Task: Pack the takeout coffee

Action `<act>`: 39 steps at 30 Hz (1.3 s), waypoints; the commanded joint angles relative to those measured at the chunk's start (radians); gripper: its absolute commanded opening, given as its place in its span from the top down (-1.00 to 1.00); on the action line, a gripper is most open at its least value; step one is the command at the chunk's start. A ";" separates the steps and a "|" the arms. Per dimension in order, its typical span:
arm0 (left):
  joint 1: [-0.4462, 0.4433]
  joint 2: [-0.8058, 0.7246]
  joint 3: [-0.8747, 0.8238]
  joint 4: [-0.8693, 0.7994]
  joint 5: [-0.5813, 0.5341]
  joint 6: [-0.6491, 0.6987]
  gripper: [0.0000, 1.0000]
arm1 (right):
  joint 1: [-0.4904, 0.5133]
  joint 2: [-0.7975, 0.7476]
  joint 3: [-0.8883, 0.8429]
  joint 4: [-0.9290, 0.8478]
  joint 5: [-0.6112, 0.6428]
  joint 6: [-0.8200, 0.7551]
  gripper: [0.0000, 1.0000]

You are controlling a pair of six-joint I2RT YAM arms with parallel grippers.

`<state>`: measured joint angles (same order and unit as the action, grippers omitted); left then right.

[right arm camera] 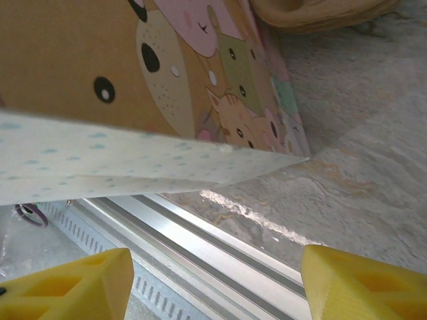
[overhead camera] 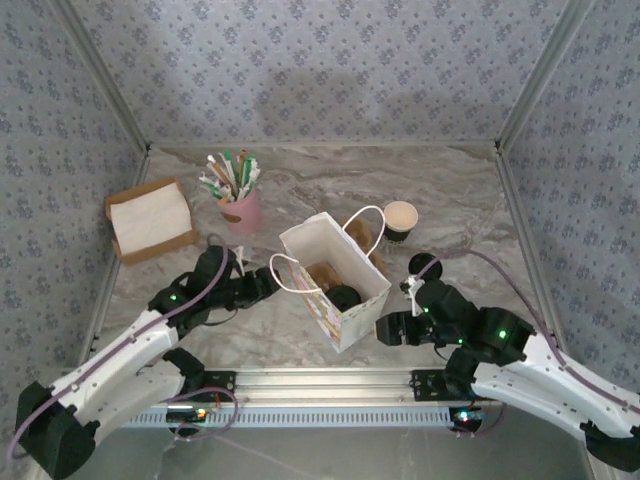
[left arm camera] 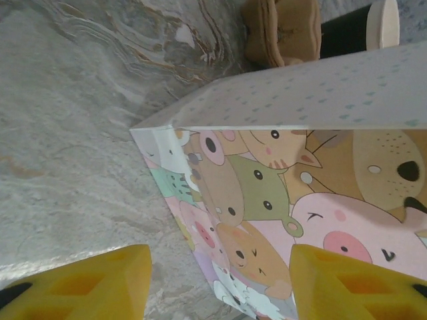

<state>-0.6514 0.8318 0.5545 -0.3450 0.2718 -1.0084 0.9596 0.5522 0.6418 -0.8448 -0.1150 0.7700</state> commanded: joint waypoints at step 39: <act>0.185 -0.002 0.408 -0.409 -0.215 0.240 -0.71 | -0.034 -0.034 0.139 -0.144 0.175 -0.094 -0.67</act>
<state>-0.4877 0.8330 0.8825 -0.6025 0.1158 -0.8391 0.9379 0.5301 0.6998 -0.8452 -0.0051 0.7380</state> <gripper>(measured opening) 0.841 0.830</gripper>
